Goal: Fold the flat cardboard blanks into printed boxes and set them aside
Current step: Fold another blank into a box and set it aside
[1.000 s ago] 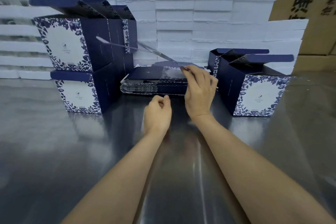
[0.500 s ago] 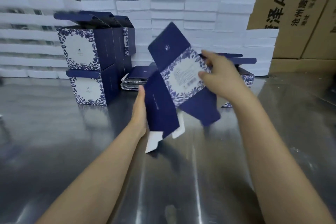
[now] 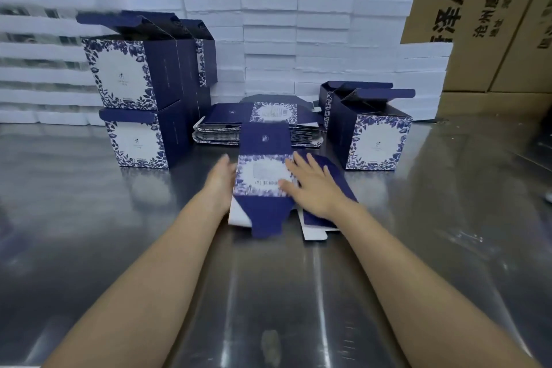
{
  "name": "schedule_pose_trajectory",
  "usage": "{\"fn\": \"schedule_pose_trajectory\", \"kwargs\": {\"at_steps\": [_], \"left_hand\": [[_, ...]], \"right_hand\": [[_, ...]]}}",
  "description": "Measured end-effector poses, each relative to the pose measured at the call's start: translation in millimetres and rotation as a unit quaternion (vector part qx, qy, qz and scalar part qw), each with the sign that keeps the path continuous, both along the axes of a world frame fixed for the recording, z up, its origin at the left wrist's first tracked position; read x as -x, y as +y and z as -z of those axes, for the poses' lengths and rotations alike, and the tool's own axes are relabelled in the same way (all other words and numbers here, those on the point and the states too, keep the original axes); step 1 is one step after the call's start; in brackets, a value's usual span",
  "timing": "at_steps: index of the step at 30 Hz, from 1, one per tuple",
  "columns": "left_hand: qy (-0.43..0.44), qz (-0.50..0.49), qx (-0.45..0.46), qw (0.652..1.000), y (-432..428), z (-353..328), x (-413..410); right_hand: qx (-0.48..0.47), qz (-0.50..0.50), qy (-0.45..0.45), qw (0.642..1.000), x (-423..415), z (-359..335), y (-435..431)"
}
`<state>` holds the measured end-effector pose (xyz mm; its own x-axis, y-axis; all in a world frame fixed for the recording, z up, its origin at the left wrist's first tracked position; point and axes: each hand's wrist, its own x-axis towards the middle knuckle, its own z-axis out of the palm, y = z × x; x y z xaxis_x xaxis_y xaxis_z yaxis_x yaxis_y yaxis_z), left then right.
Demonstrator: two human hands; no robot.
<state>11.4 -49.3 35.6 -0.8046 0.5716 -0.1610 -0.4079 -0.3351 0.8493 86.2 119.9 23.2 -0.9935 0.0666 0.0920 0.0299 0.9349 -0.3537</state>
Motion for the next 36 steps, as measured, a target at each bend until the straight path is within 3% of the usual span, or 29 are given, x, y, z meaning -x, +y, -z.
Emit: {"fn": "schedule_pose_trajectory", "kwargs": {"at_steps": [1,2,3,4,5,6,7,9,14,17,22,25,27,29,32,34,36], "left_hand": [[0.029,-0.133,0.060,0.989,-4.4,2.3,5.6],[0.115,-0.240,0.163,0.950,-8.3,4.1,11.9],[0.239,-0.285,0.280,0.885,-10.8,4.3,12.7],[0.362,-0.273,0.372,0.810,-8.6,7.2,14.2],[0.458,-0.221,0.398,0.763,-4.3,13.1,14.2],[0.511,-0.143,0.389,0.753,4.4,17.5,11.5],[0.535,-0.060,0.394,0.745,13.3,22.7,6.6],[0.546,0.049,0.470,0.691,27.2,29.5,2.5],[0.513,0.086,0.618,0.589,36.6,29.4,11.0],[0.465,0.079,0.665,0.579,28.8,26.9,16.7],[0.400,0.035,0.700,0.590,-1.6,26.0,32.1],[0.424,-0.024,0.662,0.617,-0.6,30.6,29.0],[0.447,-0.106,0.552,0.696,-4.9,30.0,29.0],[0.433,-0.187,0.432,0.769,-8.3,24.9,27.3],[0.302,-0.258,0.254,0.882,-4.0,9.6,24.7],[0.231,-0.241,0.153,0.930,0.1,2.3,21.5],[0.228,-0.221,0.079,0.945,2.7,1.2,18.8]], "right_hand": [[-0.040,0.007,-0.037,0.998,3.9,8.4,-0.3],[-0.067,0.014,-0.066,0.996,8.1,14.1,-2.0],[-0.081,0.020,-0.079,0.993,12.5,17.4,-4.9],[-0.090,0.025,-0.079,0.993,16.6,18.9,-8.5],[-0.097,0.032,-0.069,0.992,20.5,19.4,-11.6],[-0.109,0.038,-0.052,0.992,23.7,18.6,-13.9],[-0.123,0.045,-0.033,0.991,26.1,17.6,-14.7],[-0.143,0.050,-0.007,0.988,28.7,15.9,-12.1],[-0.121,0.036,-0.014,0.992,34.9,16.6,-3.2],[-0.096,0.034,-0.067,0.993,31.7,17.4,9.5],[-0.089,0.125,-0.086,0.985,16.4,13.9,45.4],[0.012,0.125,-0.009,0.992,13.1,14.7,50.0],[0.159,0.115,0.084,0.977,10.4,12.2,54.2],[0.288,0.106,0.162,0.938,6.1,7.5,58.6],[0.415,0.103,0.226,0.875,1.6,2.2,59.3],[0.494,0.095,0.242,0.830,2.0,-1.7,56.2],[0.553,0.079,0.238,0.794,3.1,-4.4,52.4]]}}
